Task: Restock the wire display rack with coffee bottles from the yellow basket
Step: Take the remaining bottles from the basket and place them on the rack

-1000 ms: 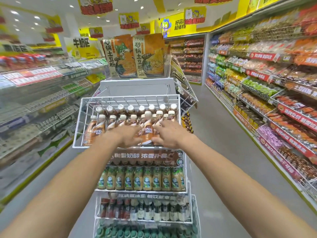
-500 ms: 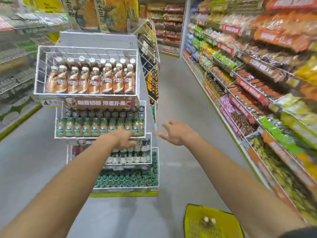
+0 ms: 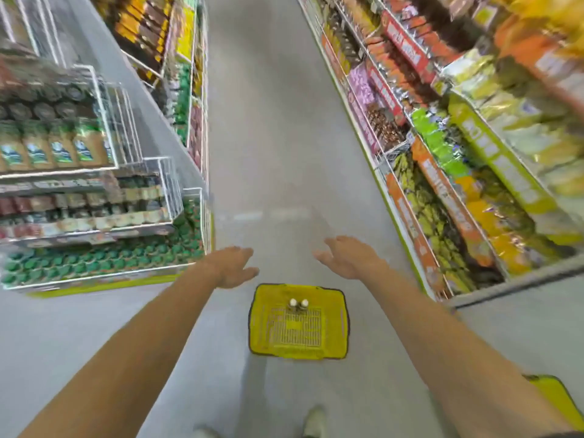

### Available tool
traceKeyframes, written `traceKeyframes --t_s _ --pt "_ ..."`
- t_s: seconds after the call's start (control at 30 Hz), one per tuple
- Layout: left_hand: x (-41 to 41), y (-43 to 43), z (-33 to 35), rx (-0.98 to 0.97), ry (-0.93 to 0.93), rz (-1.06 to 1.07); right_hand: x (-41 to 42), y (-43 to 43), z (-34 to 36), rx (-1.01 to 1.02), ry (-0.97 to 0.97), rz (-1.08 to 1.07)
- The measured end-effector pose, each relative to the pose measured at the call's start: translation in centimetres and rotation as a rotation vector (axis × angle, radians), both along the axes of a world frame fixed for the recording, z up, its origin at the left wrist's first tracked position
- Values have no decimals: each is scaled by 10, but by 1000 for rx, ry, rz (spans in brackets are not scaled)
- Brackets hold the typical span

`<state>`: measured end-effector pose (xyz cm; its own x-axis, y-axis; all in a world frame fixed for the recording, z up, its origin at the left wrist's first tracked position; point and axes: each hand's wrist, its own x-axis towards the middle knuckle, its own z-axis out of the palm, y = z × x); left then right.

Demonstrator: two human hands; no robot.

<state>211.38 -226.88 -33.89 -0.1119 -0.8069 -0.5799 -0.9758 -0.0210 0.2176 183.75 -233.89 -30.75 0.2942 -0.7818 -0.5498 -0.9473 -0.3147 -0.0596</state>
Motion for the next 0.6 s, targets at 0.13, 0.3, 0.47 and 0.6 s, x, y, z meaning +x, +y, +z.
traceKeyframes --t_s 0.13,0.3,0.47,0.6 --pt "-57 8 -100 124 82 -26 -51 12 -102 159 31 -76" --pt "-79 10 -250 255 70 64 -70 32 -257 280 10 -128" --pt "-95 10 -446 319 115 171 -79 41 -460 339 -21 -163" --pt "-105 -11 -607 282 113 195 -83 25 -624 344 -16 -174"
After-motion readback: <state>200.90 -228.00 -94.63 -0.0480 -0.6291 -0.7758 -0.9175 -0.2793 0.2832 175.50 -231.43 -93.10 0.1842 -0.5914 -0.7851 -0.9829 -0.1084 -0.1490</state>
